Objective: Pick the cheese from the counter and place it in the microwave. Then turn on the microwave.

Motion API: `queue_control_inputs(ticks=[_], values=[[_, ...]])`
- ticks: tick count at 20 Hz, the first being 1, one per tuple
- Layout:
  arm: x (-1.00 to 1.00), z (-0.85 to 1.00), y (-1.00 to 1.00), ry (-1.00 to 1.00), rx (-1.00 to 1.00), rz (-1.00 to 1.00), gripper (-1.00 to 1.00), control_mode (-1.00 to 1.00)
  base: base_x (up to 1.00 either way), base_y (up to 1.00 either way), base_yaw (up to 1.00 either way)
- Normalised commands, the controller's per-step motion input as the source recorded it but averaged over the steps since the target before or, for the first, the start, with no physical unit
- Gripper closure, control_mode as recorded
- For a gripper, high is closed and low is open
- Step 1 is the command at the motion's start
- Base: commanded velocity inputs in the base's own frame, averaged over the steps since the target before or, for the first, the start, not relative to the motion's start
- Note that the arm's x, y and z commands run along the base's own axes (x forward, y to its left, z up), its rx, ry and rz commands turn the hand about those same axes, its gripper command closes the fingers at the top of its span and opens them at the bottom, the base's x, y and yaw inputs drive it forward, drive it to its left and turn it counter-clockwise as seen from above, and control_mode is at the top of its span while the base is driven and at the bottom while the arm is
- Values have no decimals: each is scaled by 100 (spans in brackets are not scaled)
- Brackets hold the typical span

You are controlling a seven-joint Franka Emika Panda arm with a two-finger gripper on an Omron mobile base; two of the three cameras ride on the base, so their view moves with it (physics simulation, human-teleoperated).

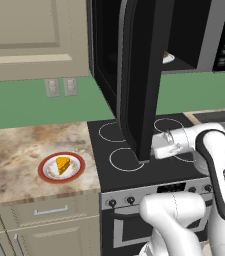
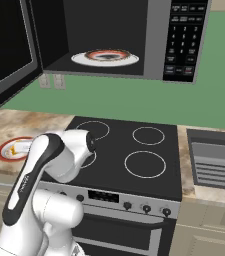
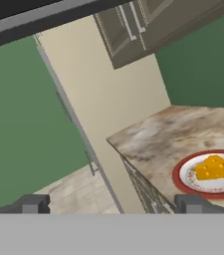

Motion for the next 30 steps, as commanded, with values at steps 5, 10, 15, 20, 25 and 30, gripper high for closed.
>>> queue_control_inputs(ticks=[5, 10, 15, 20, 25, 30], values=[[8, -10, 20, -17, 0, -9, -100, -100, 0, 0, 0], [0, -7, 12, -11, 0, -13, -100, -100, 0, 0, 0], [0, 0, 21, -3, 0, -24, -100, -100, 0, 0, 0], [-6, -6, 16, 0, 0, -28, -100, -100, 0, 0, 0], [-6, -16, 18, -6, 1, -26, -100, -100, 0, 0, 0], [-9, -29, 15, -13, 2, -16, -100, -100, 0, 0, 0]])
